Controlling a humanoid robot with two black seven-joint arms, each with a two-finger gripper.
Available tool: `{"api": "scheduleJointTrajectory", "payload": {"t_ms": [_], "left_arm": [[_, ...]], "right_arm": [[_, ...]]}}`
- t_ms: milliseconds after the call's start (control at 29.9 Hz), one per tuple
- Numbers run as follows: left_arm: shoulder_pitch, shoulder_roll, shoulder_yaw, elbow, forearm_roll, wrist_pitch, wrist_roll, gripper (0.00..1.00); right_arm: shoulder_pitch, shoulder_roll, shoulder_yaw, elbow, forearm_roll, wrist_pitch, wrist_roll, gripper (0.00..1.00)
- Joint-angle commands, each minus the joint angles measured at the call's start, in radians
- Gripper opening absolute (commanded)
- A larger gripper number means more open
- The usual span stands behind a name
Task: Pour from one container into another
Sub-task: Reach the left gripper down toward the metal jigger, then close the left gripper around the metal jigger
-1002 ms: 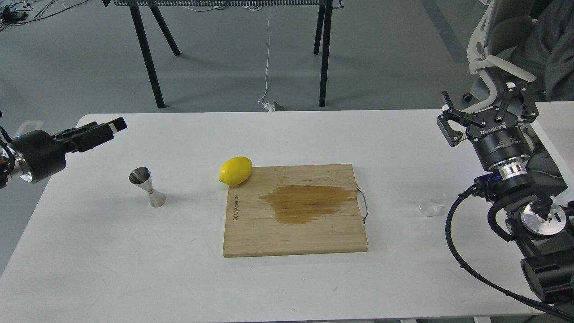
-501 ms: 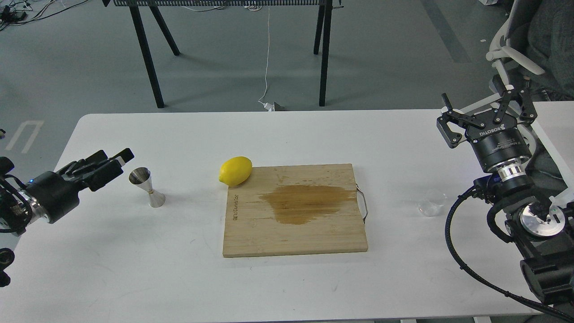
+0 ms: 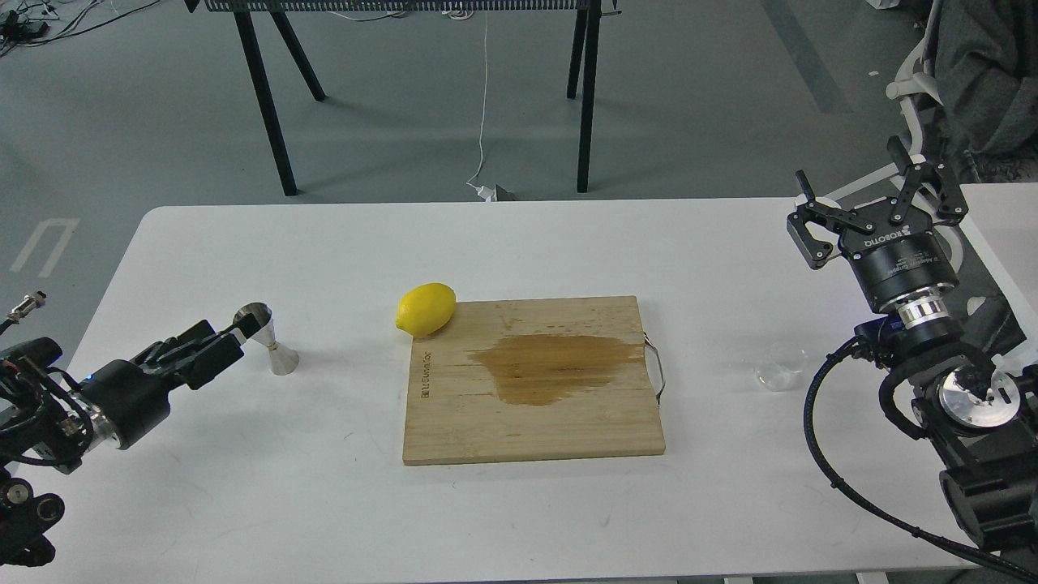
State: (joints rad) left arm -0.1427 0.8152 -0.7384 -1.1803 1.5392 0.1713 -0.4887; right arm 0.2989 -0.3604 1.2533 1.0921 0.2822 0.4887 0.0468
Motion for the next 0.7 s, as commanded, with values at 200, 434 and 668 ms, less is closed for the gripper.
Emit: {"api": "scheduleJointTrajectory", "payload": {"t_ms": [200,434,668], "left_arm": [[0.000,-0.053,0.019,0.047,0.016,0.013,0.000,1.00],[-0.003,-0.088,0.053,0.117,0.016,0.057,0.000,1.00],[-0.011,-0.100,0.053,0.139,0.018,0.060,0.000,1.00]], "right_arm": [[-0.004,0.000,0.002,0.003,0.000,0.000,0.001,0.99],[-0.004,0.000,0.002,0.008,0.000,0.000,0.001,0.99],[-0.004,0.000,0.002,0.008,0.000,0.000,0.001,0.99]]}}
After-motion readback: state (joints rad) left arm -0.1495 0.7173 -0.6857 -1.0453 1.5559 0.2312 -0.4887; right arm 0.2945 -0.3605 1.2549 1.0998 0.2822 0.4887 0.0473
